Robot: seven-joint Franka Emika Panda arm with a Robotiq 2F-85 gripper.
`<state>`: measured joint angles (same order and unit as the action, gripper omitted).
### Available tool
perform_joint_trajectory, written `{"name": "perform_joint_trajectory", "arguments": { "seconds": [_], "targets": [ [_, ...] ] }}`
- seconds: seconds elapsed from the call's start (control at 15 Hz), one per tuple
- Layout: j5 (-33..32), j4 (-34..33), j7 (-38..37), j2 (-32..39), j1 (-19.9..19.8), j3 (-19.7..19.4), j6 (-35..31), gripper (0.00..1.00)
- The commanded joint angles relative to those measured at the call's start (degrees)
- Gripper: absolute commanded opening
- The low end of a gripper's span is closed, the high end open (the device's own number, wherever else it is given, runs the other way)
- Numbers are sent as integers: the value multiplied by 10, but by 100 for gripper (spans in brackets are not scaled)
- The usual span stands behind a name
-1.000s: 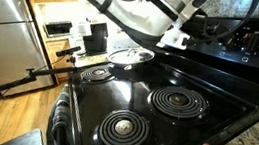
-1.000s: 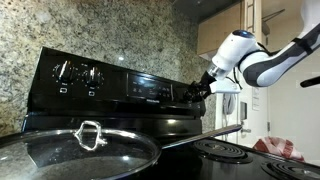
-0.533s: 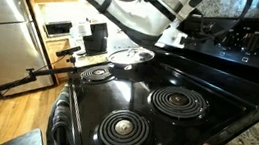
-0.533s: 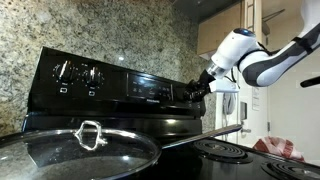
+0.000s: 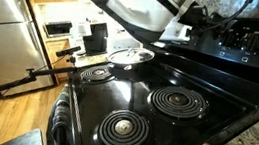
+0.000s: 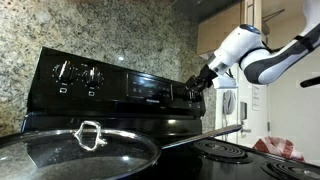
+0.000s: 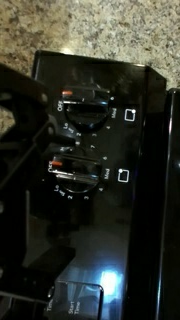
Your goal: Tilt the second knob to the right
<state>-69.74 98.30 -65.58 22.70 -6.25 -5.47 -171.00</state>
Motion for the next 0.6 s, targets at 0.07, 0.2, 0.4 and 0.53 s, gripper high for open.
{"name": "perform_joint_trajectory", "arguments": {
  "seconds": [0.07, 0.2, 0.4, 0.53],
  "targets": [
    [0, 0, 1, 0, 0, 0, 0, 100],
    [0, 0, 1, 0, 0, 1, 0, 100],
    [0, 0, 1, 0, 0, 1, 0, 100],
    [-3, -1, -3, 0, 1, -1, 2, 100]
  ]
}}
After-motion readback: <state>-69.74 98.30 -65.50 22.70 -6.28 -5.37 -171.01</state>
